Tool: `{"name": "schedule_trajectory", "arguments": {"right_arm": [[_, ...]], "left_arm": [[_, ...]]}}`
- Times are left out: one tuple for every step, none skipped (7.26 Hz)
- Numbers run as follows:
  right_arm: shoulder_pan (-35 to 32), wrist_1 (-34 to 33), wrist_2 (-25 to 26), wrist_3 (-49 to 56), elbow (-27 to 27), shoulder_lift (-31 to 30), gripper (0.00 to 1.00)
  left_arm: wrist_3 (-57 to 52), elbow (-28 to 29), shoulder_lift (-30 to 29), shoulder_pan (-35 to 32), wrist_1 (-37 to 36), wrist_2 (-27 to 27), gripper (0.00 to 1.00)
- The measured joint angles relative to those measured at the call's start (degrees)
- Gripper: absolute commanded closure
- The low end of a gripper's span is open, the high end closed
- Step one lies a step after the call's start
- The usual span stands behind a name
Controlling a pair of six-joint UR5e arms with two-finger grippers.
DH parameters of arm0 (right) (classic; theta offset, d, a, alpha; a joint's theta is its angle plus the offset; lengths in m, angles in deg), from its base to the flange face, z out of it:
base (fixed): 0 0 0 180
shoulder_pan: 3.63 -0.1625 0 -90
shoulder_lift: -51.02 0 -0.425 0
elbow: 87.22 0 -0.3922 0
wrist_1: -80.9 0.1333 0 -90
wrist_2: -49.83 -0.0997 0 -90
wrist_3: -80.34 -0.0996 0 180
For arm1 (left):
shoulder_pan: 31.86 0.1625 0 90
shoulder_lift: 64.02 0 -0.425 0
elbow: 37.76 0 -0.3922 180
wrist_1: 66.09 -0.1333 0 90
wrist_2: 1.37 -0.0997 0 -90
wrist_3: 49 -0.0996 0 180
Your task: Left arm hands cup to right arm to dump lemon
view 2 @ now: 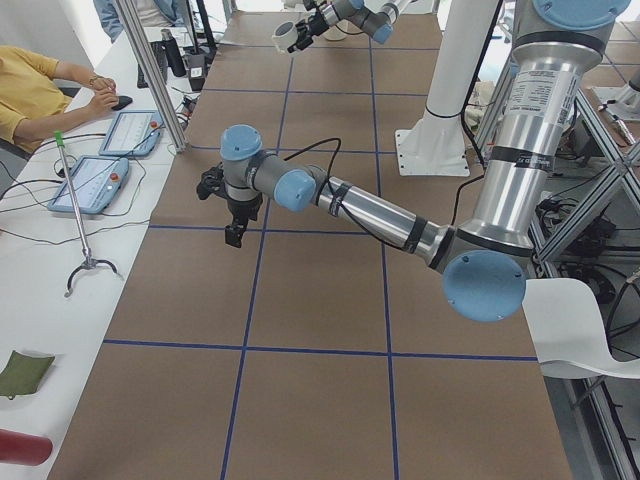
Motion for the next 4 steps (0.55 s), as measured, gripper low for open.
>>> {"name": "schedule_trajectory", "arguments": {"right_arm": [[0.0, 6.5, 0.1, -0.6, 0.8, -5.6, 1.00], [0.0, 13.0, 0.2, -1.5, 0.5, -10.9, 1.00], [-0.1, 20.5, 0.4, -2.6, -1.4, -15.5, 1.00], [-0.2, 29.5, 0.6, -3.4, -5.0, -19.5, 1.00]], "left_arm": [[-1.7, 1.1, 0.0, -0.8, 0.0, 0.0, 0.00], [-2.4, 1.5, -0.1, -1.1, 0.0, 0.0, 0.00], [-2.5, 1.6, -0.2, -1.1, 0.0, 0.1, 0.00], [-2.4, 1.6, -0.4, -1.1, 0.0, 0.1, 0.00]]}}
